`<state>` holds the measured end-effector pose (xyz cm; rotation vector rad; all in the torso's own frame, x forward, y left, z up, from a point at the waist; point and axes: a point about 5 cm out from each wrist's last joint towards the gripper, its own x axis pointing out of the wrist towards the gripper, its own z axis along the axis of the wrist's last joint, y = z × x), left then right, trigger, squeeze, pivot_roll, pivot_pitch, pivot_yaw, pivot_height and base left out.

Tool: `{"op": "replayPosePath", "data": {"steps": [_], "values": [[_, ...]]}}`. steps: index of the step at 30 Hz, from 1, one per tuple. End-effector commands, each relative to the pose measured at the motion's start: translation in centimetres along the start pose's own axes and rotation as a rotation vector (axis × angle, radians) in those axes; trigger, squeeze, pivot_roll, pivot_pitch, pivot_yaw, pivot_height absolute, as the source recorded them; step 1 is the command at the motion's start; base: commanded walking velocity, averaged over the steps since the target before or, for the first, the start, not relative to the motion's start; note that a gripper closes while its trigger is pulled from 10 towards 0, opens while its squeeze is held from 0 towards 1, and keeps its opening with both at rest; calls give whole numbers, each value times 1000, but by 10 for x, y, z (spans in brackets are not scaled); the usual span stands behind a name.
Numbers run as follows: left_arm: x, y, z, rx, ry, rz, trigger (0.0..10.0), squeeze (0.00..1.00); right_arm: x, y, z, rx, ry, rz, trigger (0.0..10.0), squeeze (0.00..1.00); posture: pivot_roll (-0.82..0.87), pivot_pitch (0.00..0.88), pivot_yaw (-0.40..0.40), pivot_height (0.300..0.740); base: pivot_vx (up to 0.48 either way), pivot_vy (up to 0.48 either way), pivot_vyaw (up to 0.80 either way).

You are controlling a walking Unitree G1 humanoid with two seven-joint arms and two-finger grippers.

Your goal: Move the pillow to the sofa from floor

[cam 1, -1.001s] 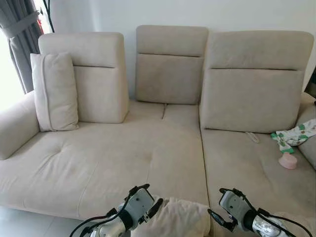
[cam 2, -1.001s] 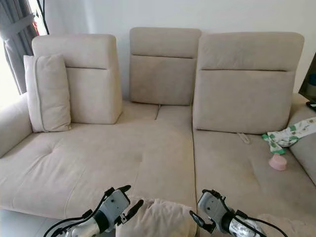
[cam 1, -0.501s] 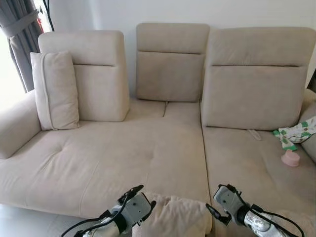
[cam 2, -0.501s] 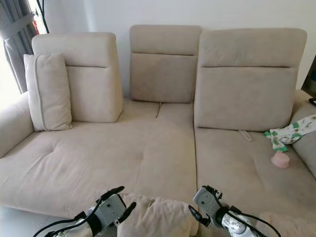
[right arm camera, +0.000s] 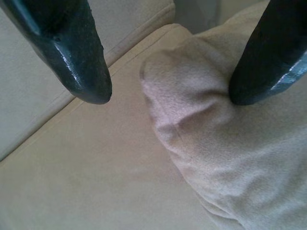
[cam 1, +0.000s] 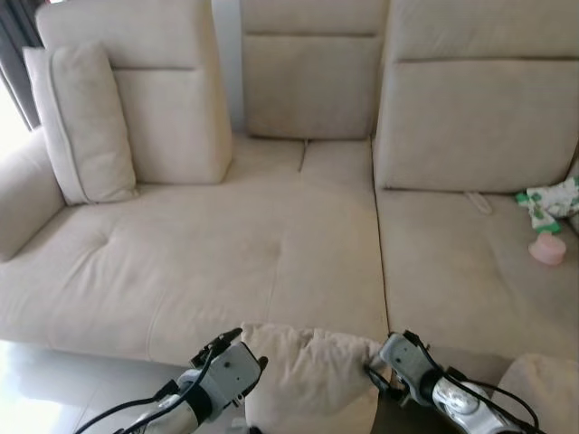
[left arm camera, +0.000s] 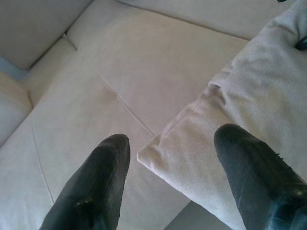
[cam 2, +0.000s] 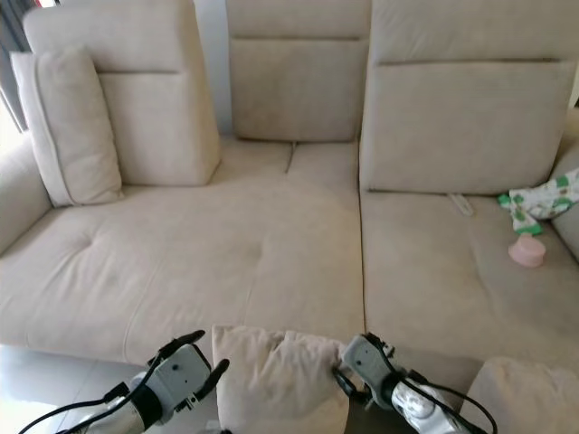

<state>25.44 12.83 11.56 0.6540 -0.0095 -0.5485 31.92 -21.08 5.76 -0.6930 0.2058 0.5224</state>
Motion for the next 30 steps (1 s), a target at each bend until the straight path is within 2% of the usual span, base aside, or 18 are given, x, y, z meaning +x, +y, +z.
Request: {"op": "replayPosePath", "data": {"steps": [1,3,4,6,7,11,15,18,21,24,26,27,28,30], "values": [[-6,-2,-6,7,49,-12,10000,0,0,10,-5,-6,34,30,10000,0,249,267,99,605,0,0,0],[-7,-2,-6,6,52,-11,10000,0,1,10,-5,-14,34,28,10000,0,249,267,99,605,0,0,0],[-8,-2,-4,2,62,-11,10000,0,3,12,-3,-21,33,29,2902,0,253,262,99,605,0,0,0],[-8,-2,-3,1,65,-10,10000,0,3,12,-3,-22,32,30,2902,0,253,262,99,605,0,0,0],[-8,-2,-2,0,69,-10,10000,0,4,13,-3,-14,33,33,0,0,251,255,98,605,0,0,0],[-4,-1,1,-6,70,-7,10000,0,4,22,-4,25,24,41,0,0,234,231,94,605,0,0,0],[-2,-1,2,-6,66,-5,10000,0,3,24,-5,33,21,40,0,0,227,225,92,605,0,0,0],[13,1,7,-12,37,0,10000,0,-2,30,-10,66,-3,22,0,0,178,187,82,605,0,0,0],[16,1,9,-13,29,0,10000,0,-4,32,-11,65,-10,20,0,0,178,187,82,605,0,0,0],[26,4,13,25,1,-25,10000,0,-8,33,-10,30,-50,14,0,0,136,148,72,605,0,0,0],[26,4,13,25,1,-25,10000,0,-8,33,-10,30,-50,14,0,0,136,148,72,605,0,0,0],[40,12,5,106,39,-74,10000,0,-15,39,-10,-52,-98,72,0,0,85,107,63,605,0,0,0],[40,12,5,106,39,-74,10000,0,-15,39,-10,-52,-98,72,0,0,85,107,63,605,0,0,0],[46,18,-7,157,106,-120,10000,0,-23,46,-11,-97,-127,121,0,0,79,104,62,605,0,0,0]]}}
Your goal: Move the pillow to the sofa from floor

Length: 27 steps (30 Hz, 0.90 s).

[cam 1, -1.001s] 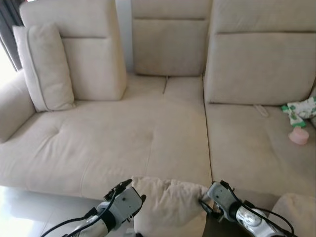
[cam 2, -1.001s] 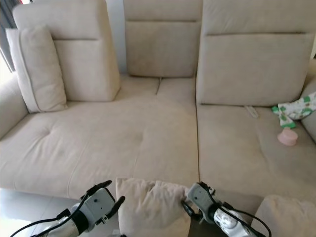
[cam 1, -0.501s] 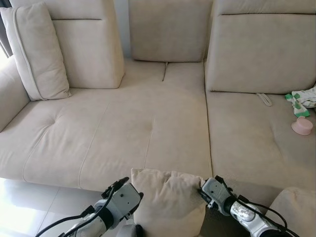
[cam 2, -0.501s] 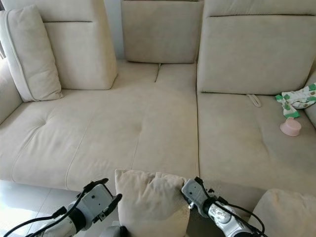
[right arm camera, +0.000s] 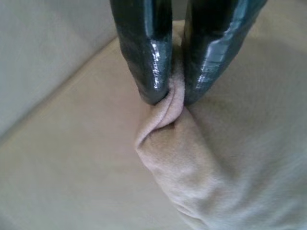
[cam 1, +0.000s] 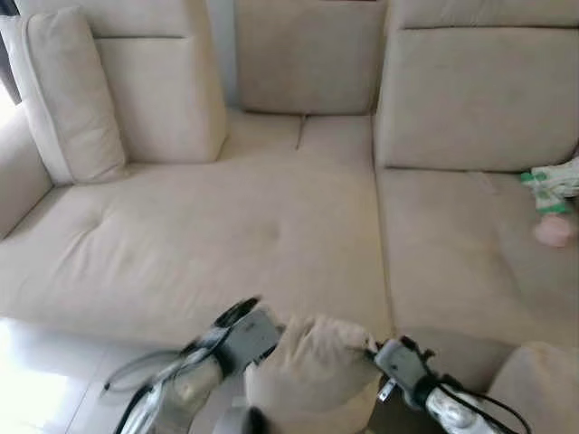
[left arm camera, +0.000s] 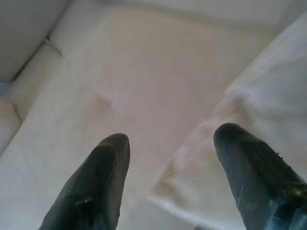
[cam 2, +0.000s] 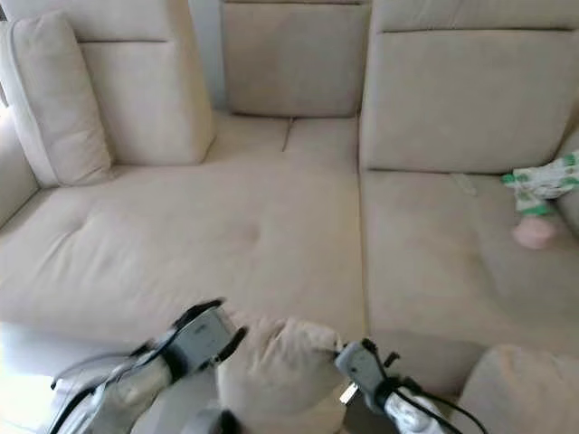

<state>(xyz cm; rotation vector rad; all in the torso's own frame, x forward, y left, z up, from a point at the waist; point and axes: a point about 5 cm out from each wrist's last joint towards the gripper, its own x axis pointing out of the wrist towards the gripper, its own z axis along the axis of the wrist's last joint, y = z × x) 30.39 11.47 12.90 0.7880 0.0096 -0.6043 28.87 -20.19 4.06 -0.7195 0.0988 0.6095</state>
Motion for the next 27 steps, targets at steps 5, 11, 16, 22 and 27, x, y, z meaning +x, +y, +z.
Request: {"op": "replayPosePath", "data": {"steps": [5,11,16,22,27], "values": [[3,-11,-31,129,140,-195,10000,0,-15,20,-5,-84,-25,111,0,0,36,72,62,605,0,0,0],[5,-18,-44,211,203,-327,10000,0,-19,20,0,-169,-68,133,0,0,9,46,66,605,0,0,0],[6,-18,-52,282,238,-437,10000,0,-20,15,1,-185,-70,100,0,0,0,25,65,605,0,0,0],[13,-13,-48,296,214,-420,10000,0,-14,19,12,-259,-109,141,0,0,-4,13,65,605,0,0,0],[15,-14,-52,346,245,-471,10000,0,-9,15,27,-306,-164,139,0,0,-6,5,60,605,0,0,0]]}}
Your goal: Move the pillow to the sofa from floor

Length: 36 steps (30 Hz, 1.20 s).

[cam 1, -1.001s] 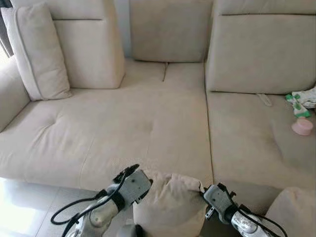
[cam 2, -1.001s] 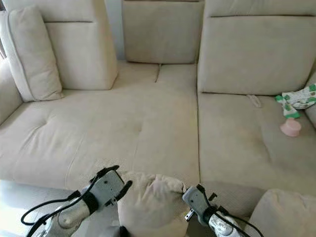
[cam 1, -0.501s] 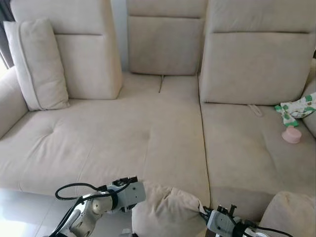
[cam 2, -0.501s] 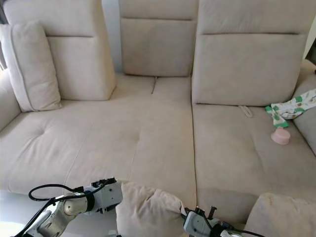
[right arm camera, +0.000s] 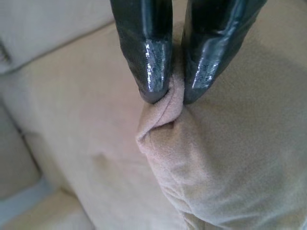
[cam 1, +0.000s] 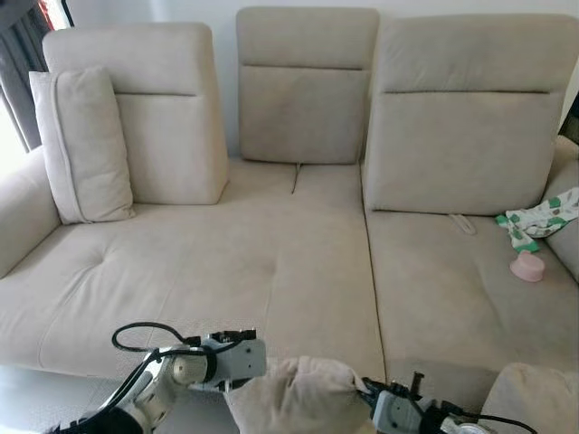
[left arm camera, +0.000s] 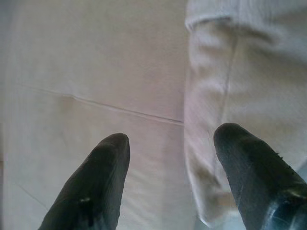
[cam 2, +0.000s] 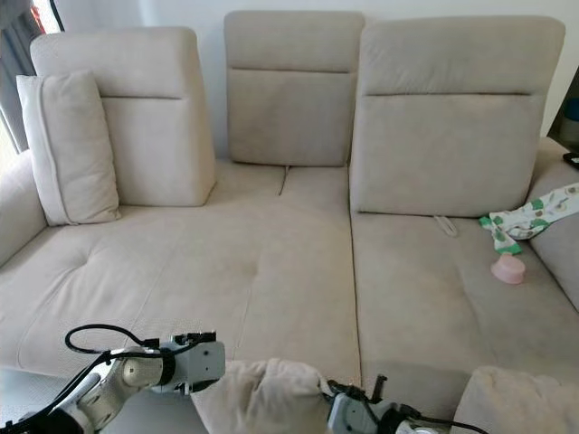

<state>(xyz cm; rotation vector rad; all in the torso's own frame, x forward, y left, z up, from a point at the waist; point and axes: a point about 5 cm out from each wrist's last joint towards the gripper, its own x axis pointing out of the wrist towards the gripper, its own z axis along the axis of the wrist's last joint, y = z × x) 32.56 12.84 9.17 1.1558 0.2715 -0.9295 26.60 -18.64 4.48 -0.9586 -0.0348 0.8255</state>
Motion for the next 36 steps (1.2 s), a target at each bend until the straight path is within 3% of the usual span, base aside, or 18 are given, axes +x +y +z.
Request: {"op": "replayPosePath", "data": {"steps": [1,3,4,9,19,24,36], "values": [[1,-12,-9,35,45,-62,10000,0,4,-8,9,-26,-48,-27,0,0,-6,5,60,605,0,0,0],[1,-16,-12,61,62,-96,10000,0,4,-9,10,-28,-52,-32,0,0,-7,4,58,605,0,0,0],[-3,-25,-19,111,96,-195,10000,0,5,-9,11,-34,-54,-36,0,0,-6,0,54,605,0,0,0],[-9,-35,-25,130,116,-315,10000,0,7,-10,13,-43,-58,-39,0,0,-6,0,55,605,0,0,0],[-3,-33,-20,124,99,-296,10000,0,11,-17,22,-76,-90,-60,0,0,-10,0,56,605,0,0,0],[2,-28,-13,95,79,-236,10000,0,14,-17,27,-91,-105,-56,0,0,-11,0,57,605,0,0,0],[2,-38,-21,86,141,-292,10000,0,15,-24,49,-138,-195,-107,0,0,-15,0,47,605,0,0,0]]}}
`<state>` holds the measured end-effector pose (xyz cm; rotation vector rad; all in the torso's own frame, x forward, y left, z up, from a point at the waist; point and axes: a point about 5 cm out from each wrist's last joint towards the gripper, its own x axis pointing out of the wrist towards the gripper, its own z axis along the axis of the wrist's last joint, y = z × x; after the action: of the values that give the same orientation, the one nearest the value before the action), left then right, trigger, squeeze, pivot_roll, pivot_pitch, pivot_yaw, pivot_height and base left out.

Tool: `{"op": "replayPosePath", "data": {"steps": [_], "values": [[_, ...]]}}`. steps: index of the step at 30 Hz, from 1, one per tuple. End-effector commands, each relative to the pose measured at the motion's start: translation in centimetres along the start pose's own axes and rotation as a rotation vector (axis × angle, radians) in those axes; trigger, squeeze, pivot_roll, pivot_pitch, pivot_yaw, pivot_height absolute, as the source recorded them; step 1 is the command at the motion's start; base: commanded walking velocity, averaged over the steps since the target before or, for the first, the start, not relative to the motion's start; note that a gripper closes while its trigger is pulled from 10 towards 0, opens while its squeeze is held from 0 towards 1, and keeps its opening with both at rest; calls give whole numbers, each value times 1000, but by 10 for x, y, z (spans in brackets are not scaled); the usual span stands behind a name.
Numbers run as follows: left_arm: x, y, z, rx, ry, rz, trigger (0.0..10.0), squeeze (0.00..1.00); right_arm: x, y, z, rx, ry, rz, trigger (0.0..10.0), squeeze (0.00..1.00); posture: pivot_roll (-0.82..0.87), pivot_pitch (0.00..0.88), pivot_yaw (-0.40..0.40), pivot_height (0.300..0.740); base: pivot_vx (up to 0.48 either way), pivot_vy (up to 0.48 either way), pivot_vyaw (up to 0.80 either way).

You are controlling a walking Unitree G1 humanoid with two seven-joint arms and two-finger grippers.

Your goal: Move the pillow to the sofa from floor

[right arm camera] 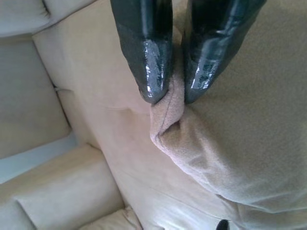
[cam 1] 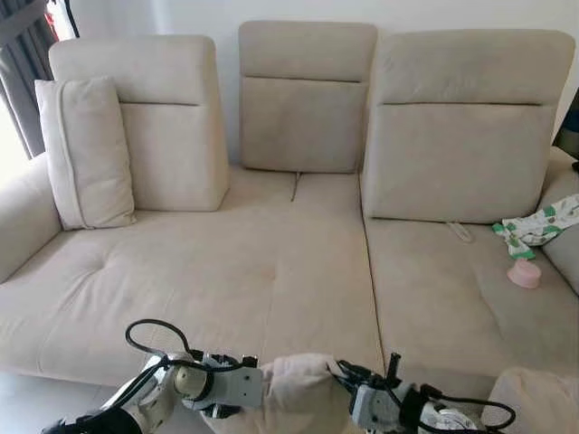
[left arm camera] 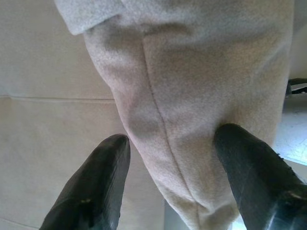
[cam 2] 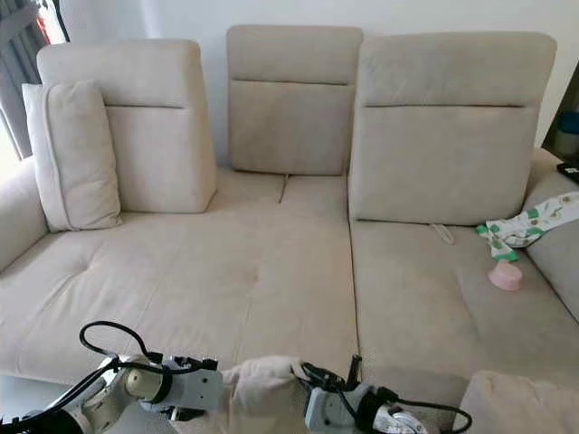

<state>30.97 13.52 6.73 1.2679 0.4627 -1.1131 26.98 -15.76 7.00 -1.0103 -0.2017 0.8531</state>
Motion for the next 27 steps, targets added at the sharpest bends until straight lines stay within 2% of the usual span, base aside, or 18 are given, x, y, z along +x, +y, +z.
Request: {"op": "replayPosePath", "data": {"steps": [1,6,9,12,13,14,15,16,17,21,22,23,24,25,26,27], "values": [[3,-13,-9,-12,52,-59,10000,0,5,-17,18,-40,-91,-98,0,0,-17,0,46,605,0,0,0],[2,-18,-16,-10,98,-114,10000,0,5,-25,26,-75,-115,-149,0,0,-22,0,46,605,0,0,0],[0,-22,-25,-12,139,-160,10000,0,3,-32,28,-126,-113,-199,0,0,-25,0,46,605,0,0,0],[0,-22,-25,-17,138,-162,10000,0,3,-34,29,-141,-111,-217,0,0,-25,0,46,605,0,0,0],[0,-21,-24,-22,131,-161,5255,0,4,-34,30,-143,-111,-225,0,0,-25,0,46,605,0,0,0],[0,-21,-24,-22,131,-161,5255,0,4,-34,30,-143,-111,-225,0,0,-25,0,46,605,0,0,0],[0,-20,-22,-31,120,-155,1255,0,4,-35,30,-143,-111,-235,0,0,-25,0,46,605,0,0,0],[0,-20,-22,-31,120,-155,1255,0,4,-35,30,-143,-111,-235,0,0,-25,0,46,605,0,0,0],[-1,-19,-20,-35,108,-158,0,0,4,-35,31,-140,-110,-250,0,0,-24,0,47,605,0,0,0],[-4,-13,-17,-35,94,-139,0,0,4,-36,32,-125,-101,-305,0,0,-21,0,45,605,0,0,0],[-8,-8,-17,-31,95,-123,0,0,4,-37,32,-115,-95,-330,4314,0,-20,0,45,605,0,0,0],[-9,-6,-17,-29,95,-120,0,0,5,-38,32,-114,-94,-337,4314,0,-20,0,45,605,0,0,0],[-10,-4,-17,-27,95,-114,0,0,5,-38,32,-114,-92,-347,8314,0,-20,0,45,605,0,0,0],[-11,-3,-17,-25,94,-109,0,0,5,-39,32,-114,-91,-354,8314,0,-20,0,45,605,0,0,0],[-13,0,-16,-17,94,-102,0,0,6,-40,33,-114,-92,-365,10000,0,-20,0,44,605,0,0,0],[-13,0,-16,-17,94,-102,0,0,6,-40,33,-114,-92,-365,10000,0,-20,0,44,605,0,0,0]]}}
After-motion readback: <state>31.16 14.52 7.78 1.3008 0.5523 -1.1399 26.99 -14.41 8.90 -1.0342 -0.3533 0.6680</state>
